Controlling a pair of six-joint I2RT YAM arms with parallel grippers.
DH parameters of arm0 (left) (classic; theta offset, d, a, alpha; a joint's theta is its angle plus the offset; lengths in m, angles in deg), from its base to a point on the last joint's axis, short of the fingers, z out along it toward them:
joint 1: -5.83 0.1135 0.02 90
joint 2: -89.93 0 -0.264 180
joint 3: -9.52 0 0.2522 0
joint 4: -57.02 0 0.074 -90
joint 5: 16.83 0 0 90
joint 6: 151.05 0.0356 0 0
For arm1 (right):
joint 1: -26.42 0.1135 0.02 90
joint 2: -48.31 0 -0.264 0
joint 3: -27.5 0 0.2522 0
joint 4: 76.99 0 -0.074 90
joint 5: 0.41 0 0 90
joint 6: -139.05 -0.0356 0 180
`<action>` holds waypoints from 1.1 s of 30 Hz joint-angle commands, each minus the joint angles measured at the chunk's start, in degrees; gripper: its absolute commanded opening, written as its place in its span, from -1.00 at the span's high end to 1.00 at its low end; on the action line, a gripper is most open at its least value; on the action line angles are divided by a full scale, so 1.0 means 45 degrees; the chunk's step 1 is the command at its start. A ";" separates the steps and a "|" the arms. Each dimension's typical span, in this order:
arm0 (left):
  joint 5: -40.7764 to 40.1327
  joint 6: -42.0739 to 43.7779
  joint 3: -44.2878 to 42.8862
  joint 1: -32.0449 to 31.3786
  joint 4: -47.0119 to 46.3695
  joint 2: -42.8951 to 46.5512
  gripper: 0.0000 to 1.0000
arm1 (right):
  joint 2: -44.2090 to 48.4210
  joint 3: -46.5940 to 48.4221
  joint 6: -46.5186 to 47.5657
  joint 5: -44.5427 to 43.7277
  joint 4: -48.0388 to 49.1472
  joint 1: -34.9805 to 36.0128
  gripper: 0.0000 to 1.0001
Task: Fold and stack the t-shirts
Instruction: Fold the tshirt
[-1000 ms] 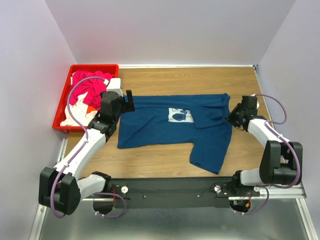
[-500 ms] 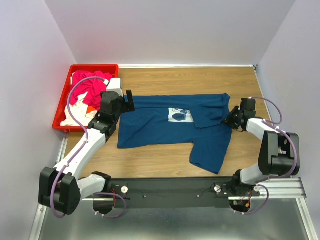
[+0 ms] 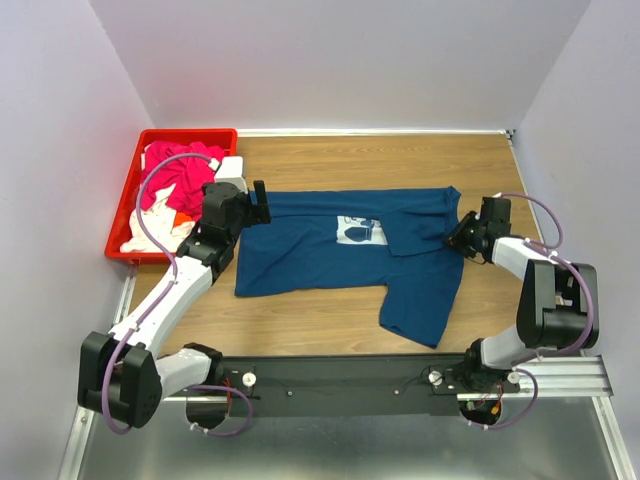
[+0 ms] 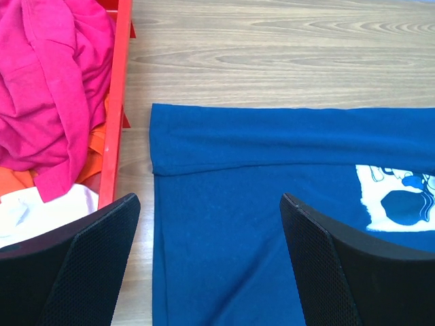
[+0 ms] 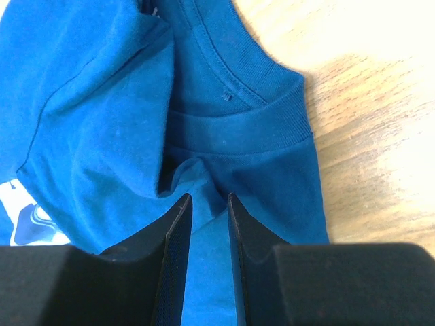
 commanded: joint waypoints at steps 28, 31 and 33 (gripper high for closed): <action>0.0481 -0.0005 -0.0208 0.0019 0.0038 -0.0128 -0.83 | 0.4571 -0.2552 -0.1134 0.1681 -0.1471 -0.0015 0.99; 0.0540 -0.0005 -0.0227 0.0019 0.0058 -0.0128 -0.83 | 0.5041 -0.2981 -0.1524 0.1896 -0.1491 -0.0015 0.99; 0.0559 -0.0005 -0.0208 0.0019 0.0058 -0.0128 -0.83 | 0.5334 -0.3138 -0.1642 0.1897 -0.1472 -0.0015 0.99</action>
